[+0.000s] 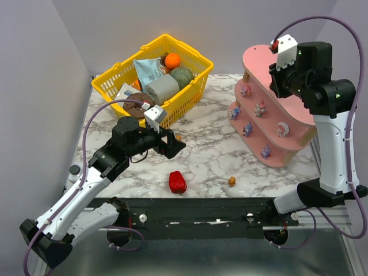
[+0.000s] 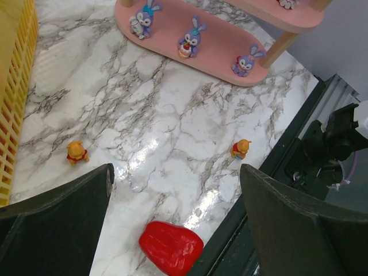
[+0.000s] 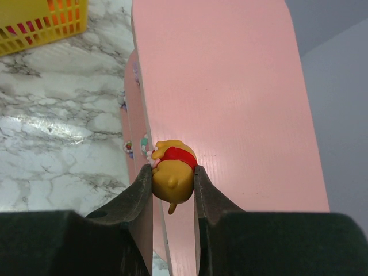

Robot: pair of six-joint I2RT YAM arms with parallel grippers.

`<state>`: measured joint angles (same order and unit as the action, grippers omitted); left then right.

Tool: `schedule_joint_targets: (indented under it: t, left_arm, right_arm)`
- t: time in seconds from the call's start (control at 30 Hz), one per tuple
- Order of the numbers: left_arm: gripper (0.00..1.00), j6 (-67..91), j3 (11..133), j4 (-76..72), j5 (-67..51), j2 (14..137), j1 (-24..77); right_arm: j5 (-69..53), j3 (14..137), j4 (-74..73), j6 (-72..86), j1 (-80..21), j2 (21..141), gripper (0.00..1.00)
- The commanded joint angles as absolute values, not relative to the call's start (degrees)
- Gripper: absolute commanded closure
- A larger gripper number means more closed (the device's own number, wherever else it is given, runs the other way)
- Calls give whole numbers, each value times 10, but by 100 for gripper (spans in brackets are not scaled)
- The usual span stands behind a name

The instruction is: Place and organize the plastic toys onto the shelf

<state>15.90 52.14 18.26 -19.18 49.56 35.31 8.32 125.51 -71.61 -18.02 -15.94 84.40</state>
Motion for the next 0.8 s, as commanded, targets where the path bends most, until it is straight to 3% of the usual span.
schedule_joint_targets:
  t: [0.0,0.77]
  left_arm:
    - [1,153,547,195,-216,504,351]
    - [1,153,540,201,-219,501,351]
  right_arm:
    - [58,1262,-754,-171,-152,852,92]
    - [48,1266,-761,-130,-121,886,87]
